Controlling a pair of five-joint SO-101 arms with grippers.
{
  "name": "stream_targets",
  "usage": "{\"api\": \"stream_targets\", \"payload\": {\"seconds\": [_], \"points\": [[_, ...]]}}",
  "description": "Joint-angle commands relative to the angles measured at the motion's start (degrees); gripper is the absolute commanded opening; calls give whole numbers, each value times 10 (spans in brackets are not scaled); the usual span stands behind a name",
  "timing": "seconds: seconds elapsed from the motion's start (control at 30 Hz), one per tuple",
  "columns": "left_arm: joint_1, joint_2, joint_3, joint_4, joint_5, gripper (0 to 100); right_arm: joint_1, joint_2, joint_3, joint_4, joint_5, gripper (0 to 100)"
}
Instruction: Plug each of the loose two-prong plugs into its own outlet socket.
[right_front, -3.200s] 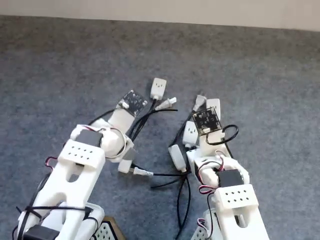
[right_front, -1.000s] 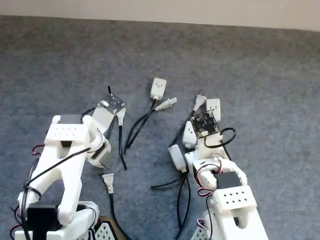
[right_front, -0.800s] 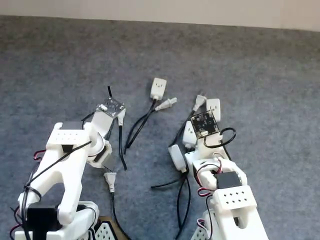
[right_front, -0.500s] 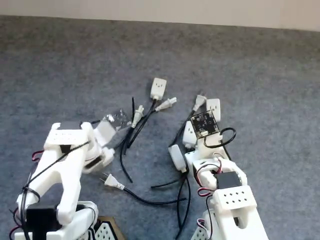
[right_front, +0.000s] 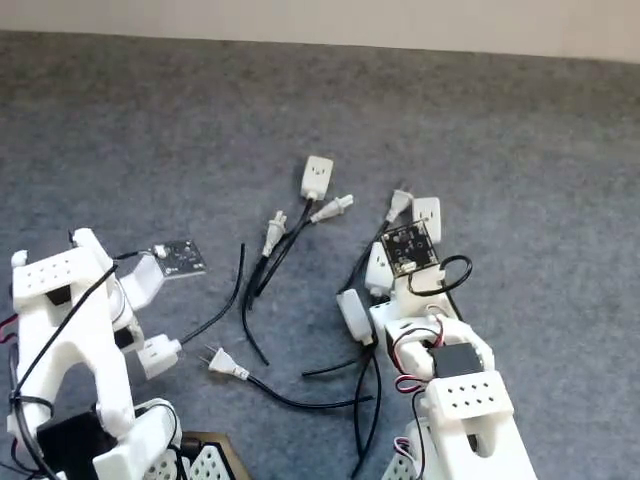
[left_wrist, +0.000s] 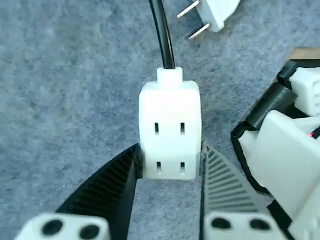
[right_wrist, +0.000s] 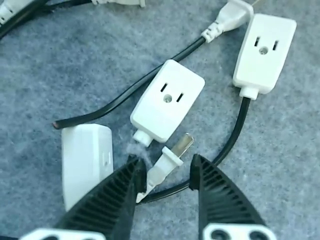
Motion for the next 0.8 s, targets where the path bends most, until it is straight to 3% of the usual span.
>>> {"api": "stream_targets", "payload": {"seconds": [0.0, 0.2, 0.37, 0.77], "points": [[-4, -15, 32, -25, -220, 54, -7, -9, -2, -16, -1, 149], [-9, -15, 109, -156, -204, 111, -7, -9, -2, -16, -1, 149], [-31, -17, 112, -231, -154, 312, -7, -9, -2, -16, -1, 149], [5, -250, 87, -47, -141, 342, -7, -9, -2, -17, -1, 149]]}}
